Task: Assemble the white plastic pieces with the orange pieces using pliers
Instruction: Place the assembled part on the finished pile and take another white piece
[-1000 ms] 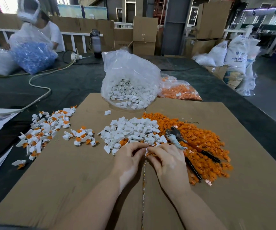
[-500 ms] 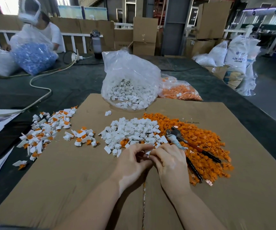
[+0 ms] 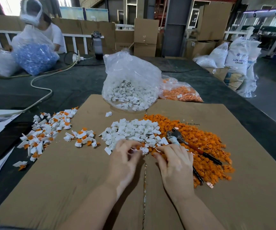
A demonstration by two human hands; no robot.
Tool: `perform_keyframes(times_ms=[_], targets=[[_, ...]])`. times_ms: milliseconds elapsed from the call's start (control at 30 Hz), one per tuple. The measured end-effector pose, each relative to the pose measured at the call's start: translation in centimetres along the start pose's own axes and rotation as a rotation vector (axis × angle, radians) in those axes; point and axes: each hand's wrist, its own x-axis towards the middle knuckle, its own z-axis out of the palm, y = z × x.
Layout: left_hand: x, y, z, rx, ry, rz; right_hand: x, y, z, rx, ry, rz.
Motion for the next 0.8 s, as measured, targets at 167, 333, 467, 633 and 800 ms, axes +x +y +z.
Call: perform_keyframes(times_ms=[167, 333, 467, 633, 800], targets=[[2.6, -2.3, -4.2, 0.129, 0.320, -0.211, -0.1, 0.1, 0.2, -0.038, 0.019, 0.019], [4.0, -4.3, -6.5, 0.462, 0.369, -0.355, 0.0, 0.0, 0.1, -0.062, 0.012, 0.025], [4.4, -4.6, -6.1, 0.480, 0.365, -0.348, -0.1, 0.1, 0.2, -0.097, -0.019, 0.052], [4.1, -4.5, -6.0, 0.551, 0.377, -0.308, -0.3, 0.2, 0.4, -0.139, -0.020, 0.094], [2.5, -3.8, -4.8, 0.482, 0.279, -0.047, -0.3, 0.3, 0.6, -0.180, 0.014, 0.118]])
